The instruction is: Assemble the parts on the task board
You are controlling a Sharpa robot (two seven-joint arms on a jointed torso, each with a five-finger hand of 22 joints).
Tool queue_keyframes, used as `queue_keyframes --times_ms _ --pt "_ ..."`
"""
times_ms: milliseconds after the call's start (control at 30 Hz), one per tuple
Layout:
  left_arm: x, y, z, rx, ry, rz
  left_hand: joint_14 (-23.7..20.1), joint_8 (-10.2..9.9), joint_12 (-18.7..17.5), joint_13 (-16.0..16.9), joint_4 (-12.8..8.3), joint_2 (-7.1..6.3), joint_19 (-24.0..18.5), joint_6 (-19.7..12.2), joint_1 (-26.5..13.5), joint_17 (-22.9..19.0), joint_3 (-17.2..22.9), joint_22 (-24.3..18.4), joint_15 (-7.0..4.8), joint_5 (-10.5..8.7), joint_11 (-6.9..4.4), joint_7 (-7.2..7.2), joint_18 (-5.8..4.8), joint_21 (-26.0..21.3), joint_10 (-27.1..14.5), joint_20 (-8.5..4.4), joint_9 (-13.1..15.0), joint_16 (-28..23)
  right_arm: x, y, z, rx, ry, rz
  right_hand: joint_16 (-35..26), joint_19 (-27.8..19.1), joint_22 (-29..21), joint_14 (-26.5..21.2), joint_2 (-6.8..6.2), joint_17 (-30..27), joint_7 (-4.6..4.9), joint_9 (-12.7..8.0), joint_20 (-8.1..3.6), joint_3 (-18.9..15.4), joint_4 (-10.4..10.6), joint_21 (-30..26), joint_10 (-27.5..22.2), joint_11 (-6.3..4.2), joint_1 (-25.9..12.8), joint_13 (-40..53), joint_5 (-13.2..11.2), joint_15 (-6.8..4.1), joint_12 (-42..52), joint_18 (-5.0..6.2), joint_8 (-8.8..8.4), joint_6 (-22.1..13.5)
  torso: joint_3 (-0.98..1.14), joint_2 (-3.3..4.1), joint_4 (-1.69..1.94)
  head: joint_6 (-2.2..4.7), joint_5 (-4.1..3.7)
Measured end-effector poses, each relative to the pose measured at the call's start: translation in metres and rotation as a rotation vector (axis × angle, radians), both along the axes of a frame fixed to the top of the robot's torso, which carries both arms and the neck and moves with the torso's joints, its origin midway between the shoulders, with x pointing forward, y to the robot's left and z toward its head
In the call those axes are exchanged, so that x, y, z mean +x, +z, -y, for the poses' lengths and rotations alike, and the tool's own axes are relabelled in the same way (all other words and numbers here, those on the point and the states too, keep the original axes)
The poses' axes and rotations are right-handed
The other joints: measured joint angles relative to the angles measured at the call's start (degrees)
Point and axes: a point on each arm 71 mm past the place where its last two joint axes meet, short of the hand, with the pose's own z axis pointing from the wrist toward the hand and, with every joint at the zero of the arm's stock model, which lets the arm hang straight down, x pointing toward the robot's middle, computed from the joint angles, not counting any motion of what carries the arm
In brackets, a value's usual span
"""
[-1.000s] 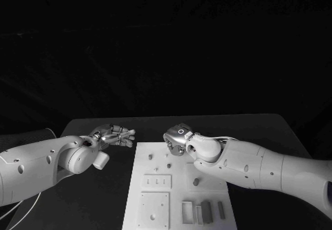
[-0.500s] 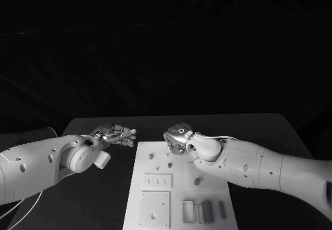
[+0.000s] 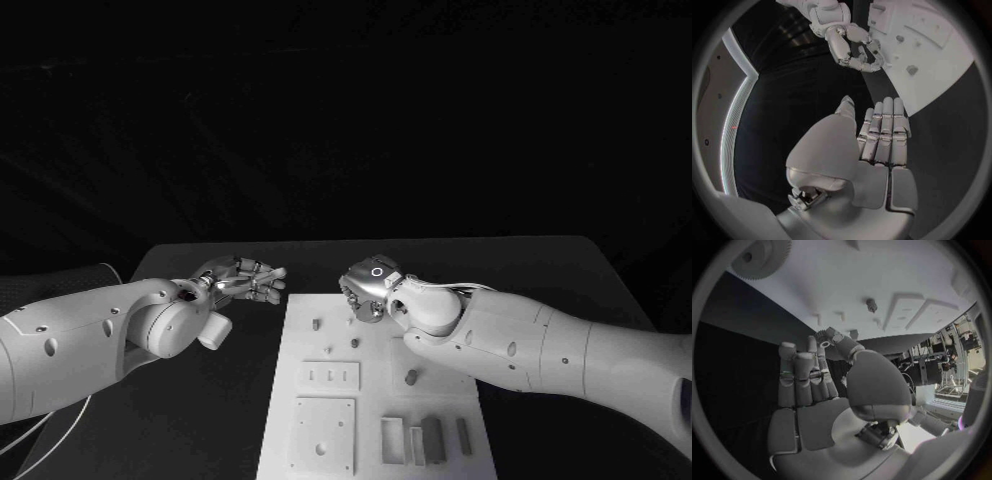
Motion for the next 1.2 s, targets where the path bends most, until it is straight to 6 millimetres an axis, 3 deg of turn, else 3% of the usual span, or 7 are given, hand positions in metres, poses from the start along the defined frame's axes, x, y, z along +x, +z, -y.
queue_keyframes --times_ms 1200 --pt "0.0024 -0.0002 0.0067 0.002 -0.011 0.003 0.0 -0.1 -0.2 0.0 0.0 0.00 0.2 0.0 0.0 0.2 0.0 0.0 0.00 0.00 0.21 0.00 -0.17 0.0 0.2 -0.20 0.0 -0.2 0.0061 -0.0078 -0.0018 0.004 -0.012 -0.031 0.0 0.0 0.0 0.0 0.00 0.0 0.00 0.0 0.02 0.0 0.0 0.0 -0.1 0.11 0.0 0.2 0.0 0.00 -0.4 0.00 -0.16 0.0 0.04 0.00 -0.04 -0.48 0.12"
